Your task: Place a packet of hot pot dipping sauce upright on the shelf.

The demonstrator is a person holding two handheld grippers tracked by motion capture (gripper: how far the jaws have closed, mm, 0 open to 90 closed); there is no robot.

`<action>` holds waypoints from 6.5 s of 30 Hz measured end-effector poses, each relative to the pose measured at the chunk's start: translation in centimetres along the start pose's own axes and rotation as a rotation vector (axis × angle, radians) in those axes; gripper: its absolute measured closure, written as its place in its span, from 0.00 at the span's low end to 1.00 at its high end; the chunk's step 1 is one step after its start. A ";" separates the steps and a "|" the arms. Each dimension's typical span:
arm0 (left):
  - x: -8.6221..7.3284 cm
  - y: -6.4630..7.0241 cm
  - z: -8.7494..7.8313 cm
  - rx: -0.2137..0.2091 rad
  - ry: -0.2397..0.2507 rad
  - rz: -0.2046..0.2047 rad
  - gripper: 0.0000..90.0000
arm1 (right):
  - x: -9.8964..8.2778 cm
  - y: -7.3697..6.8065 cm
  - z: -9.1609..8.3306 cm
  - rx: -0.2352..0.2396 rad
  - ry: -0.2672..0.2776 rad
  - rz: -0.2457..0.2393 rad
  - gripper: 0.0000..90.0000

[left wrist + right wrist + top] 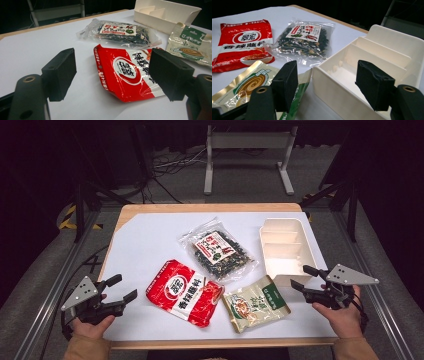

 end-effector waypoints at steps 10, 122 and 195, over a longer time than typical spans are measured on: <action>0.1 0.1 0.2 -0.010 -0.004 0.002 0.26 | 0.2 -1.2 -0.3 0.025 -0.092 0.033 0.38; 0.0 0.2 0.3 -0.003 -0.032 0.010 0.28 | 1.0 -5.6 4.4 0.273 -0.303 0.057 1.00; -0.6 -0.1 0.0 0.022 -0.069 -0.020 0.29 | 16.4 -2.6 0.1 0.164 -0.240 -0.257 1.00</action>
Point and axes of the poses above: each handheld gripper's, and its own axes: z roughly forward along the jaws, x roughly out of its top, y roughly to its right, the point moved 3 cm from there along z, roughly forward along the jaws, and after that the axes turned 3 degrees about z, right-handed, at the moved point
